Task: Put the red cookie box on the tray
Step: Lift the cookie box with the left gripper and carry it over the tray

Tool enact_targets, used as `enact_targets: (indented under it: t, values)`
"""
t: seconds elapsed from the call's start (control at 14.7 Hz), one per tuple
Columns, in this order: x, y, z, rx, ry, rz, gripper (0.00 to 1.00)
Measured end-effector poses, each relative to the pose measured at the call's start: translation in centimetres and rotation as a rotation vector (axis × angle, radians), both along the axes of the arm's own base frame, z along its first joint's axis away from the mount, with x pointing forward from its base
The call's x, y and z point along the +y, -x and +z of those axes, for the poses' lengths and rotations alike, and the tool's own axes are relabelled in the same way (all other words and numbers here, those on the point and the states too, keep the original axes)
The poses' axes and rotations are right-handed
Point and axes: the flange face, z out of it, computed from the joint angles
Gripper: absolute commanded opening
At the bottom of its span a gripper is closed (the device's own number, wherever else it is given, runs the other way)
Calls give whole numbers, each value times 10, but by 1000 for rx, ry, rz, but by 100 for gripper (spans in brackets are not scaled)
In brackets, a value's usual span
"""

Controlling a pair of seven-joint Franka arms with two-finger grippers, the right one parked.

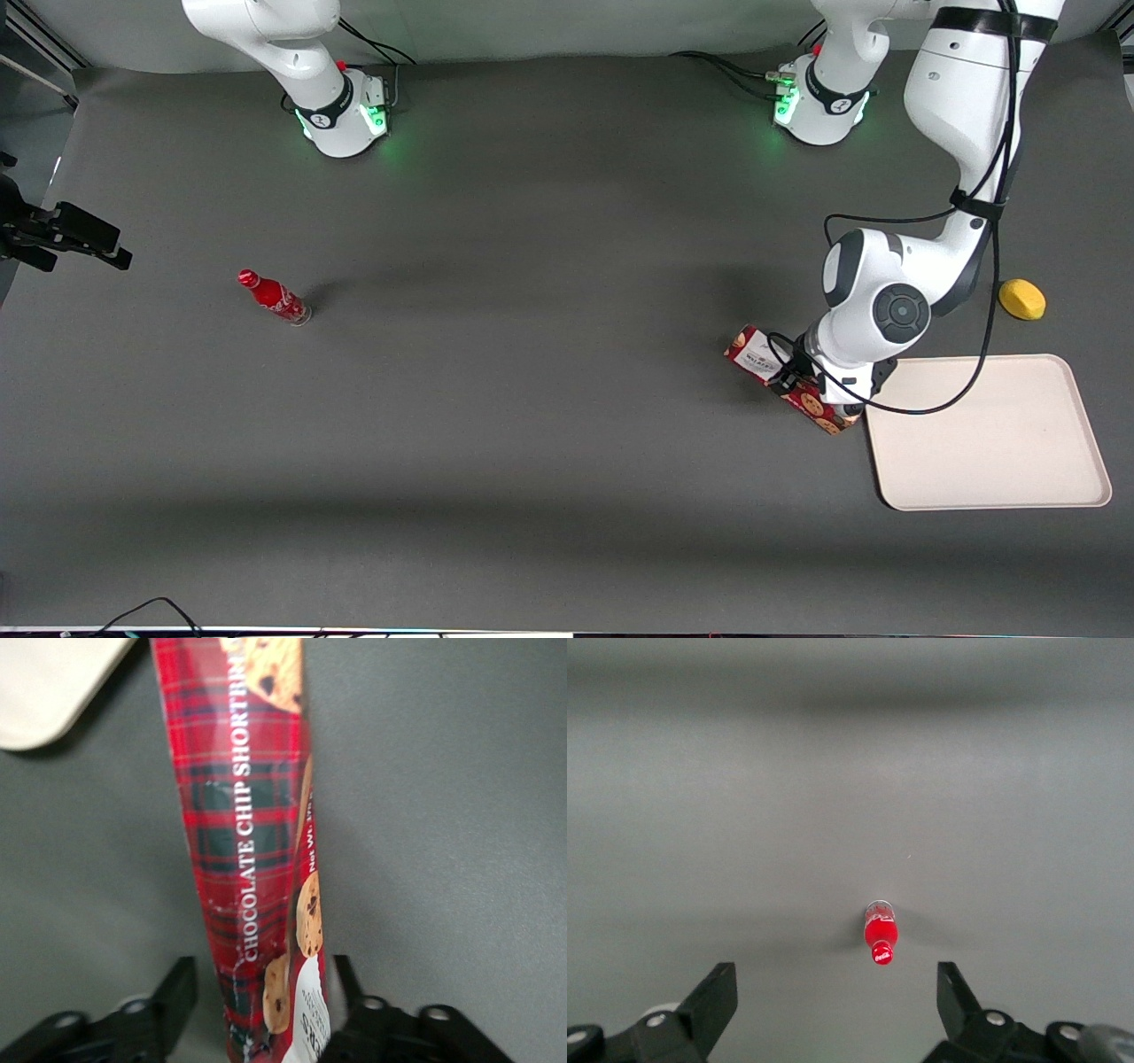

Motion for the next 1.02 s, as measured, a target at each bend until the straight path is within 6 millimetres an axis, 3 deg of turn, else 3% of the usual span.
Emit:
enact_targets:
  t: [0.41, 0.54, 0.61, 0.82, 1.02]
  values:
    - [6, -4, 3, -14, 2, -63, 0]
    - [2, -12, 16, 12, 0, -100, 0]
    - [0, -21, 32, 41, -2, -118, 0]
    - [-4, -52, 110, 98, -3, -190, 0]
    - [-1, -65, 178, 105, 7, -321, 0]
